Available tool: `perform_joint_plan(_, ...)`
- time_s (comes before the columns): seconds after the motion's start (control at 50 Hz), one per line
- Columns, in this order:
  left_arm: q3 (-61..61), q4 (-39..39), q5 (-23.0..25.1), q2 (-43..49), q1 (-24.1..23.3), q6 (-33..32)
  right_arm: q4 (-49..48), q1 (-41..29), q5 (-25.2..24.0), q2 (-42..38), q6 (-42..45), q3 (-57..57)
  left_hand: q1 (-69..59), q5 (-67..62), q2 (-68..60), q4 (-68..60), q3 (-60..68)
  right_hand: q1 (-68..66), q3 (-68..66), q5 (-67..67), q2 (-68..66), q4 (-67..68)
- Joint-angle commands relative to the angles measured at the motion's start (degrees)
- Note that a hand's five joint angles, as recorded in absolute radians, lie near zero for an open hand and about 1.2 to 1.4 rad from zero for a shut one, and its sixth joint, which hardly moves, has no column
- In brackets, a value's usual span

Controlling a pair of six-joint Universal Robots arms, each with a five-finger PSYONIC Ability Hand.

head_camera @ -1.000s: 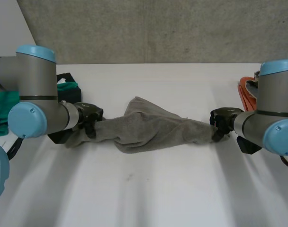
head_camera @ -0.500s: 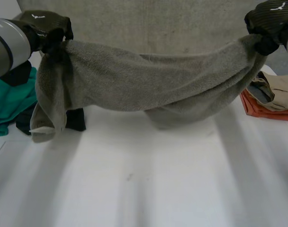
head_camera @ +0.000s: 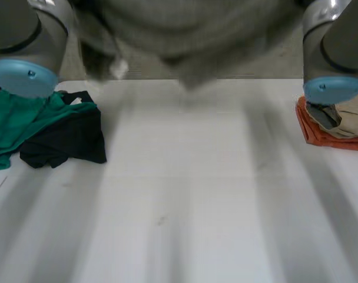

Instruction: Fold the laundry.

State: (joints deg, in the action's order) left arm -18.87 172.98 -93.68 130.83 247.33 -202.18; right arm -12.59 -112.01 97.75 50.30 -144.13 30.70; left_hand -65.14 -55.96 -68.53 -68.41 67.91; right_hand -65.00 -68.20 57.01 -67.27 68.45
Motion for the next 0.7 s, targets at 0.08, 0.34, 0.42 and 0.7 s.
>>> perform_joint_plan(0.08, -23.6, 11.6, 0.7, -6.0, -0.2, 1.1, -3.5, -0.2, -6.7, 6.9, -1.4, 17.9, -14.9, -14.0, -11.5, -11.6, 12.1, -15.0, -11.8, 13.0, -12.7, 11.6)
perform_joint_plan(0.34, -49.2, -2.3, -0.9, -1.8, -1.8, 7.1, 6.9, 1.0, -14.2, 0.3, 4.9, 43.8, -0.1, 0.7, 3.3, 3.2, -2.7, -15.0, -11.8, 13.0, -12.7, 11.6)
perform_joint_plan(0.42, -51.2, -6.9, -1.0, -4.8, -1.5, 9.0, 7.6, 2.8, -14.0, 0.2, 7.5, 45.4, 7.8, 8.6, 11.2, 11.1, -10.6, -15.0, -11.8, 13.0, -12.7, 11.6)
perform_joint_plan(0.7, -36.7, -19.6, 8.2, -7.8, 3.1, 10.8, 6.6, 3.7, -13.9, 4.5, 7.6, 49.9, 31.7, 32.5, 35.1, 35.0, -34.5, -15.0, -11.8, 13.0, -12.7, 11.6)
